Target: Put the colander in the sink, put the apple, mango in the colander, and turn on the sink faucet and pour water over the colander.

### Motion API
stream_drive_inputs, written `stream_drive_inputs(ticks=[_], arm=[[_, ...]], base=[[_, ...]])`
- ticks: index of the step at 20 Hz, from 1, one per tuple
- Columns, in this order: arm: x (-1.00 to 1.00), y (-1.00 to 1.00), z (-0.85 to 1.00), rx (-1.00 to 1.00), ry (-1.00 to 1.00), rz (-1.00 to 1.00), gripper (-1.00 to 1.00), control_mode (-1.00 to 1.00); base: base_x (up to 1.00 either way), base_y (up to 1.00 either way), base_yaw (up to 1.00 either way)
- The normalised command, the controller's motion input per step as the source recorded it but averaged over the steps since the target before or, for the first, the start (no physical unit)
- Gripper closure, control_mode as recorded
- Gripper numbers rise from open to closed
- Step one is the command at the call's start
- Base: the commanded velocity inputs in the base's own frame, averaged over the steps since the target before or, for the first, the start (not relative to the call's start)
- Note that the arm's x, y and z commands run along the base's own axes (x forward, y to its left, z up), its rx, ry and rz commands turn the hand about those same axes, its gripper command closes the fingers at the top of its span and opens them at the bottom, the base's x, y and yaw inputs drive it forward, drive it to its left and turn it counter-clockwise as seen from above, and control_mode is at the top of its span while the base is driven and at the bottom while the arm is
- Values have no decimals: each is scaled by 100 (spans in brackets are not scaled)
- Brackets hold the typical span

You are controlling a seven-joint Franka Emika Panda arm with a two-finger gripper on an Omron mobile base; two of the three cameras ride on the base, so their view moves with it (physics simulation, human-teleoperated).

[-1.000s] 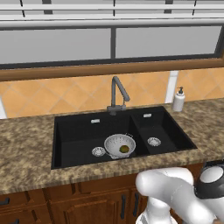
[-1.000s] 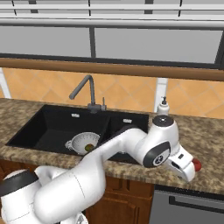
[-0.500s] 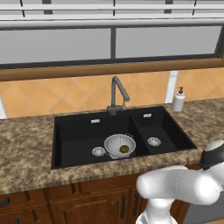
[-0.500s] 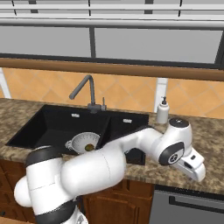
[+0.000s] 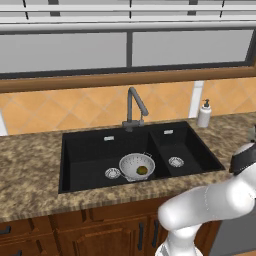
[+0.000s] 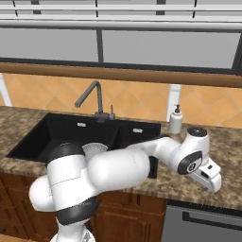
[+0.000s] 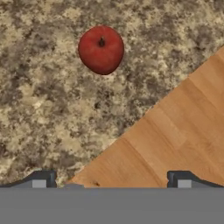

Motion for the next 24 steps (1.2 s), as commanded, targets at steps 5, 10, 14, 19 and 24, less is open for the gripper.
stream_drive_inputs(ticks=[5, 10, 14, 19, 24], arm=[[40, -27, -31, 5, 1, 0, -100, -100], [36, -49, -25, 7, 4, 0, -100, -100], [36, -35, -17, 5, 3, 0, -100, -100], [29, -27, -21, 3, 0, 0, -100, -100], [16, -17, -34, 0, 0, 0, -100, -100]], base=[[0, 0, 0], [0, 0, 0], [0, 0, 0], [0, 0, 0], [0, 0, 0]])
